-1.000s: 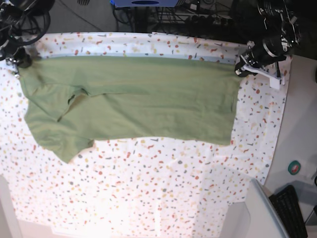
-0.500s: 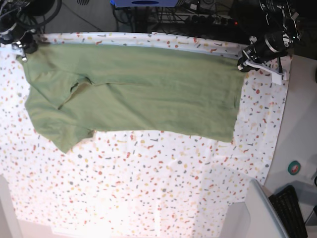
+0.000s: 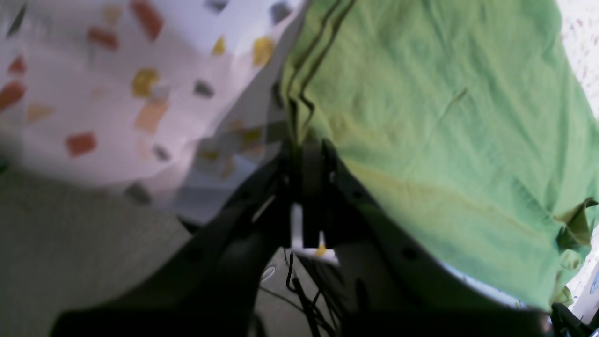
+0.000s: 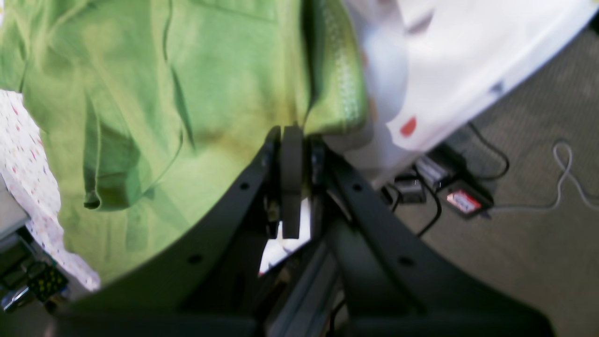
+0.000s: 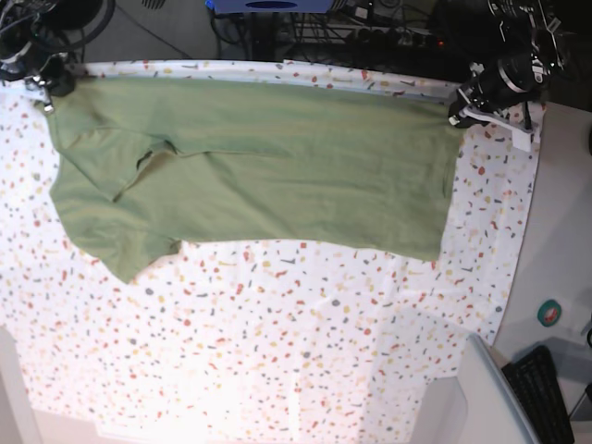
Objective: Layout the t-shirt on the table in an organized manner, then fold the t-shirt properly
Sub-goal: 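Release the shirt and move both grippers to its opposite long edge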
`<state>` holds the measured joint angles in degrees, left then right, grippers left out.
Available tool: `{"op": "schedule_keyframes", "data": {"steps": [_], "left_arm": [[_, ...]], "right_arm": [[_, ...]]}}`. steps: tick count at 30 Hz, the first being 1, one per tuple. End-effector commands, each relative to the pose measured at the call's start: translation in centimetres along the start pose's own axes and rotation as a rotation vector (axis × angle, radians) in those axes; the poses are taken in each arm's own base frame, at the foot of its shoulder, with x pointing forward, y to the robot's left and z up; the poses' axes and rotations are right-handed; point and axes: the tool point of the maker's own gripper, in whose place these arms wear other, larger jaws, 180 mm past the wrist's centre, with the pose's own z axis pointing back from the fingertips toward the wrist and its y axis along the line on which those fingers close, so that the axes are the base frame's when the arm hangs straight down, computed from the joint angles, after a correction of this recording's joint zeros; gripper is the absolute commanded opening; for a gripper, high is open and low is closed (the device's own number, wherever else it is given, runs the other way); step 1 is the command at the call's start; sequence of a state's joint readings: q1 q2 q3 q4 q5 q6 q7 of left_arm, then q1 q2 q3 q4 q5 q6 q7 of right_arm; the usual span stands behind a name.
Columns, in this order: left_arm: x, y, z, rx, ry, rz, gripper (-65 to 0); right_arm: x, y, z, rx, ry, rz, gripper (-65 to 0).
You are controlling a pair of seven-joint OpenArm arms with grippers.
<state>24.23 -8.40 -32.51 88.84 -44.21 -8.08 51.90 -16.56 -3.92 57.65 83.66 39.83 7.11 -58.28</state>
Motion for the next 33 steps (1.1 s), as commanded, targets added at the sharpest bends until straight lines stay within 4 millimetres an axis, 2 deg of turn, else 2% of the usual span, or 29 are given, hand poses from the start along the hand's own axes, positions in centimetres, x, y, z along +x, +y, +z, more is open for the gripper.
{"op": "schedule_keyframes", "data": {"steps": [1,3,6,8,10,16,19,22,25,27,29,33], "left_arm": [[0.9,-0.1,0.5,-0.006,-0.029,-0.011,-57.4],[0.9,-0.1,0.5,-0.007,-0.028,-0.009,-43.8],[0.9,0.0,0.6,-0.005,-0.031,-0.008,-25.7],[1.5,0.8,1.0,0.011,-0.050,0.009,-17.9],[2.2,1.5,1.5,0.025,-0.078,0.028,-15.0],[4.6,4.0,3.5,0.079,-0.163,0.072,-15.0],[6.2,4.5,5.1,0.097,-0.223,0.067,-17.1],[7.5,4.4,6.3,0.105,-0.272,0.055,-23.2],[8.5,3.5,6.7,0.087,-0.300,0.020,-31.3],[8.7,2.5,6.6,0.053,-0.302,-0.038,-37.0],[8.8,1.1,6.1,0.005,-0.299,-0.101,-44.1],[8.7,0.6,5.8,-0.014,-0.291,-0.119,-62.2]], "right_arm": [[1.1,0.2,0.6,0.006,-0.027,0.014,-65.0],[0.8,0.2,0.6,0.006,-0.011,0.015,-65.0],[0.6,0.3,0.8,0.007,0.005,0.020,-54.3],[0.8,0.3,1.2,0.004,-0.002,0.032,-50.0],[0.7,0.5,1.6,0.003,-0.014,0.041,-48.2],[1.5,1.5,3.5,0.003,-0.080,0.095,-42.8],[2.3,2.0,4.6,0.002,-0.122,0.130,-41.1],[3.8,3.5,5.2,0.019,-0.167,0.163,-40.8],[7.0,6.0,5.0,0.058,-0.208,0.216,-40.5],[8.3,8.6,3.2,0.100,-0.175,0.271,-39.8],[9.8,11.2,1.5,0.123,-0.133,0.347,-36.0],[12.3,15.5,-1.6,0.149,-0.135,0.467,-32.3]]}}
